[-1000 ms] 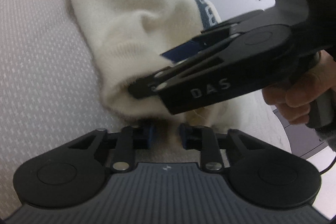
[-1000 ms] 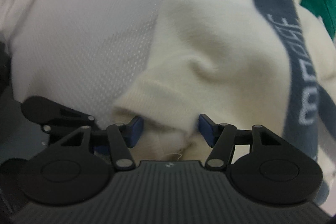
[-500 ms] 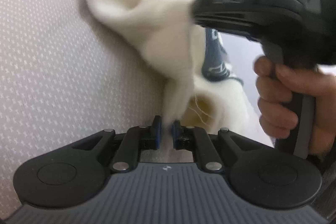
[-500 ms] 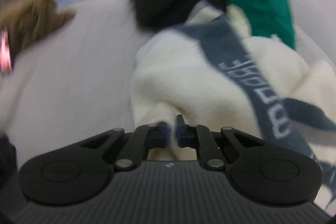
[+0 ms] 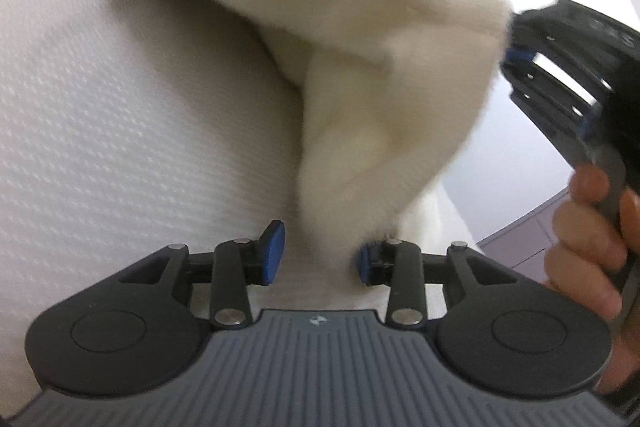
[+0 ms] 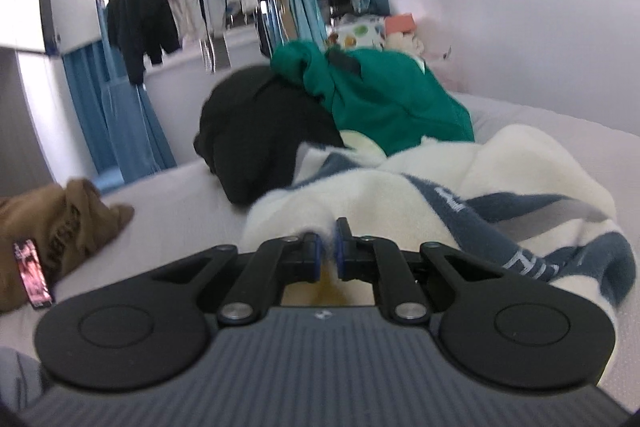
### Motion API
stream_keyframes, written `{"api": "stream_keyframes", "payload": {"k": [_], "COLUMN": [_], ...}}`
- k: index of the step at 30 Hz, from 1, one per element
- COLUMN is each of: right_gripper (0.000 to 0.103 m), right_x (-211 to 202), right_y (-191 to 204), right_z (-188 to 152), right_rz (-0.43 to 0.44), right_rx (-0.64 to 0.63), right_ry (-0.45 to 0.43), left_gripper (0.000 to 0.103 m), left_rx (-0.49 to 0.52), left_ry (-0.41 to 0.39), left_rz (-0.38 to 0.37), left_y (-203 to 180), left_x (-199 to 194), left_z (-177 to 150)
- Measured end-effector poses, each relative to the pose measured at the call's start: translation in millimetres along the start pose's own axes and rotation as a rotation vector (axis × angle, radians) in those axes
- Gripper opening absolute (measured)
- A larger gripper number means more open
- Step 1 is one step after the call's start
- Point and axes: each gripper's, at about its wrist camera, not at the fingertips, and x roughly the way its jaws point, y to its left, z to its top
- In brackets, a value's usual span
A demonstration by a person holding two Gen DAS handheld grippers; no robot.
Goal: Fold large clothes
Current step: 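Pinch the sweater hem with the left tool while the right tool grips another edge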
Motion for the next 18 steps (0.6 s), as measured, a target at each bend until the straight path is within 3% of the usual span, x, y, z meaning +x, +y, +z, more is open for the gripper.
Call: {"api": "stream_keyframes", "payload": {"k": [8, 11, 13, 18], "right_gripper": [0.009, 0.009, 0.009, 0.011], "right_x": [-27, -16, -9, 8], "right_y": [-7, -1, -5, 1], "right_z": [-9, -10, -15, -31], "right_rz": [0.058, -0.009, 0.001, 0.017], "right_rx": [0.018, -0.055, -0.045, -0.112], "right_ry": [-0.154, -0.063, -0.011, 0.157], "left_gripper": [0.041, 0.028, 0.013, 0.009], "left_rx": [-0.044, -0.054, -0.059, -0.131], "left_ry": [0.01, 0.01, 0.01, -0.002], "left_rz": [0.013, 0.037, 0.059, 0.046], "left_y": [-27, -26, -25, -23], "left_x": [29, 37, 38, 29], "left_z": [-29, -38, -41, -54]}}
